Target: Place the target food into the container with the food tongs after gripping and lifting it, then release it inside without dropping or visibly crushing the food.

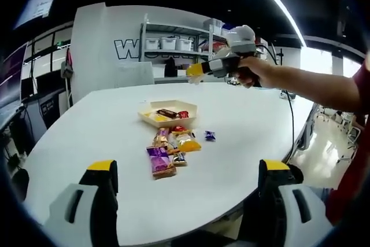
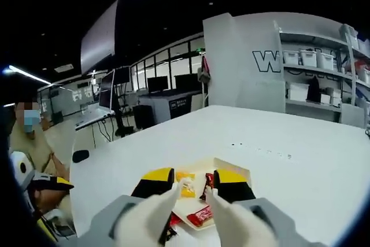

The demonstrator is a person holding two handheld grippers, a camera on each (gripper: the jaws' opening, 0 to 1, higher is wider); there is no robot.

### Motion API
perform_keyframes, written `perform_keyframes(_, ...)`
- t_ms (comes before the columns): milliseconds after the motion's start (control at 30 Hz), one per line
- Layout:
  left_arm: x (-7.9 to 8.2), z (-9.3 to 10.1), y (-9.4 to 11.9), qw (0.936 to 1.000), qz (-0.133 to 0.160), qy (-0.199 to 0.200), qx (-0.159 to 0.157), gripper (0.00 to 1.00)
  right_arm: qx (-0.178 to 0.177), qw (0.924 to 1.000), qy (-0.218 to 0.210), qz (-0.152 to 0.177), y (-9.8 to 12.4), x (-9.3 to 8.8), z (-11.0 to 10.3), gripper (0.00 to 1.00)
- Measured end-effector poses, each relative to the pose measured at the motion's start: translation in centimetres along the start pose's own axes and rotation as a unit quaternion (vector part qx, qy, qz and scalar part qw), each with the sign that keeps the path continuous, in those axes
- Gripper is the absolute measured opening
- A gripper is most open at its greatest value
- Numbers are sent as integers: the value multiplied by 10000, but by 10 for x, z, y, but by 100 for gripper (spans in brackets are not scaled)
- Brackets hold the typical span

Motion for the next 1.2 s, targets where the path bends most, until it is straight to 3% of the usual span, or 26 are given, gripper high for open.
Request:
perform_keyframes(400, -1, 3, 1, 10000, -38, -18, -23, 98, 89, 9999, -79, -77, 7, -24, -9, 22)
perform_keyframes(733, -1, 4, 0, 10000, -27, -22, -50, 99, 142, 9992, -1, -360, 6, -54, -15, 22)
perform_keyframes(1200, -4, 5, 0, 9999, -91, -20, -66, 98, 211, 9982, -142, -542, 8, -84, -21, 22)
Point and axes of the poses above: the point that each gripper's makers call its tool centre point, and the gripper's own axes: y roughly backward along the fingers, z roughly to its right, x roughly out of its top, the point moved 8 cm from there along y, roughly backward along the fingers, and after that the axes turned 3 degrees about -z, right-handed, at the moved point
